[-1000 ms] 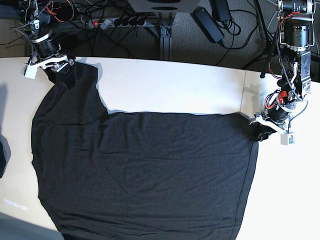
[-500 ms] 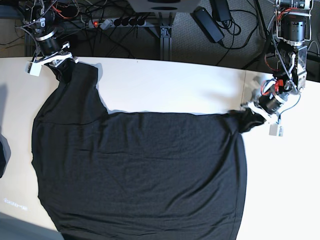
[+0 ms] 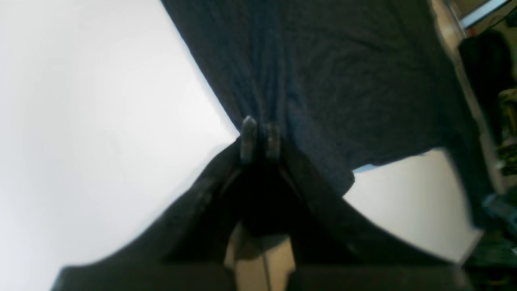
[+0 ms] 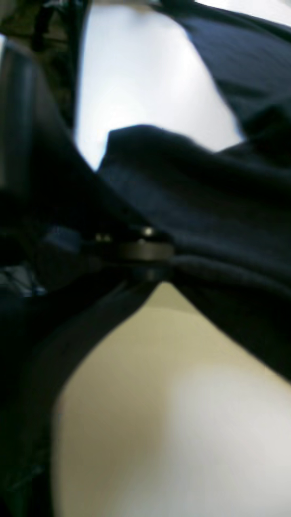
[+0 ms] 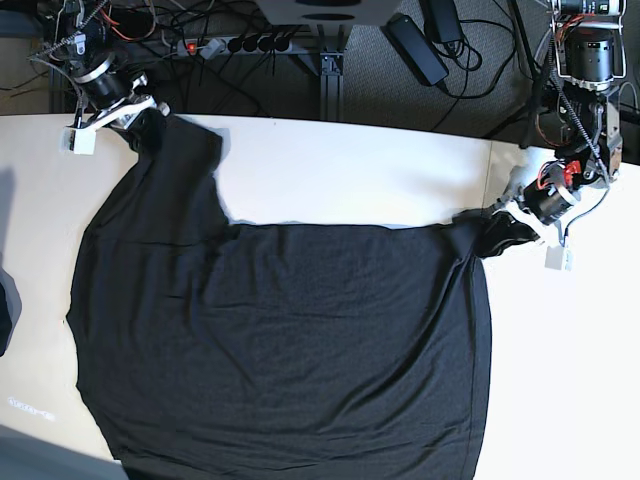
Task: Fold the T-shirt properly
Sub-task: 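Lift both held corners and pull them across the shirt body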
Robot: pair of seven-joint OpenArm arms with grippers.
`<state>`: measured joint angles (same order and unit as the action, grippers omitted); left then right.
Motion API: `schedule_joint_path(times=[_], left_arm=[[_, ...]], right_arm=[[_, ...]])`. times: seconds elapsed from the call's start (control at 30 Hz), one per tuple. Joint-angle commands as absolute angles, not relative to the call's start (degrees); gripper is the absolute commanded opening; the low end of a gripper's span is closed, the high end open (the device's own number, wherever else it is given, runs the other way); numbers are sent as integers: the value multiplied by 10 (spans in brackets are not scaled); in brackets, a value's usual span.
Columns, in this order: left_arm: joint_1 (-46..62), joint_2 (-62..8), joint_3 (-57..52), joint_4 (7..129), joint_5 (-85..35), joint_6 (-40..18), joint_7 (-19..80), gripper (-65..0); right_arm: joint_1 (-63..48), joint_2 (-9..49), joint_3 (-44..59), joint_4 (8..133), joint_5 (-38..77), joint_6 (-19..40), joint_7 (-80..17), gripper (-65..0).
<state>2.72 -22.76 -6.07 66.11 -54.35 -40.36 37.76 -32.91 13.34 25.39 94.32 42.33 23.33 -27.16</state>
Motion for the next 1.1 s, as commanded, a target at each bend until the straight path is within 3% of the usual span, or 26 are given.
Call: schedule_joint_path(times=[0.0,0.17,0.57,1.07], left_arm=[[30,-241,-70,661,-550,-400,404,-650],[31,-272,-79,671,-622,-400,465,-650],[-7,-299,-101,759,-640,-400,465,-650],[-125,-301,-101,693,-585,-400,448,-650]], right_arm=[[-338,147,272,965,439,243,-265,-650],[-368,170,318,1010,456,243,-272,-650],[-365,263,385,1063,473,255,-294,-650],[-211,399,366,1025,467,258,-300,-650]])
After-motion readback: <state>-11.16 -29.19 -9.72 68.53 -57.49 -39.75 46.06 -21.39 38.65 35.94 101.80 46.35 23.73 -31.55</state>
